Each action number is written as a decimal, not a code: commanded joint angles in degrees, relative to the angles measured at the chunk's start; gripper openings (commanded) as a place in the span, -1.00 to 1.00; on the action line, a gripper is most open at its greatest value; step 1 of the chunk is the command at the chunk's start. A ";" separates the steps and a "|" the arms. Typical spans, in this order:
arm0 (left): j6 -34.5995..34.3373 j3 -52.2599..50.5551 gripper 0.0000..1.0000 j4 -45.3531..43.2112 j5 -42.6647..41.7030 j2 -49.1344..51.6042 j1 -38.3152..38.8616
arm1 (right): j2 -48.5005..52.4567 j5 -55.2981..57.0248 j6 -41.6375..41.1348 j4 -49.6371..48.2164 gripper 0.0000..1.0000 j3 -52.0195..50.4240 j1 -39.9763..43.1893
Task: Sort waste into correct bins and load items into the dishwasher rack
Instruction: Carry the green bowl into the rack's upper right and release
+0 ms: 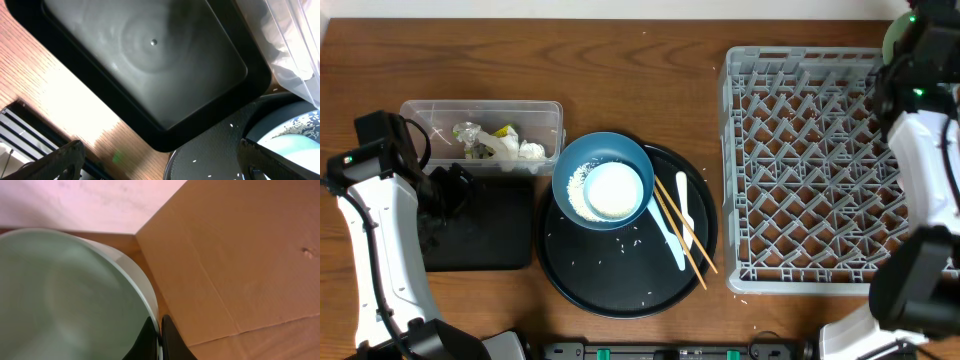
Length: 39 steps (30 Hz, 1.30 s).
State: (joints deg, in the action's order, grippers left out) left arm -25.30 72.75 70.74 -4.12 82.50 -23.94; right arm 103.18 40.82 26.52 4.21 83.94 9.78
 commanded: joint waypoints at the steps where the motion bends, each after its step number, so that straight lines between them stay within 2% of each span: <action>1: 0.13 -0.22 0.96 0.37 0.11 0.13 -0.09 | 3.63 5.53 5.27 -1.88 -0.98 0.74 0.33; 14: 0.11 -0.22 0.96 0.37 0.11 0.13 -0.09 | 10.58 6.80 5.22 -0.44 -0.97 0.70 -2.01; 28: 0.13 -0.22 0.96 0.35 0.11 0.13 -0.09 | 11.32 6.86 0.44 8.39 -0.98 0.70 -5.38; 31: 0.13 -0.22 0.96 0.35 0.11 0.13 -0.09 | 11.26 7.21 -3.50 12.41 -0.98 0.70 -6.36; 34: 0.13 -0.22 0.96 0.33 0.11 0.13 -0.09 | 11.23 6.91 -11.69 18.40 -0.98 0.70 -7.43; 39: 0.13 -0.22 0.96 0.35 0.11 0.13 -0.09 | 10.58 -1.68 -21.14 27.06 -0.98 0.70 -8.72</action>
State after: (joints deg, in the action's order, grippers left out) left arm -25.30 72.75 70.72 -4.14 82.50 -23.94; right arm 112.97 50.26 13.21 28.51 85.52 2.59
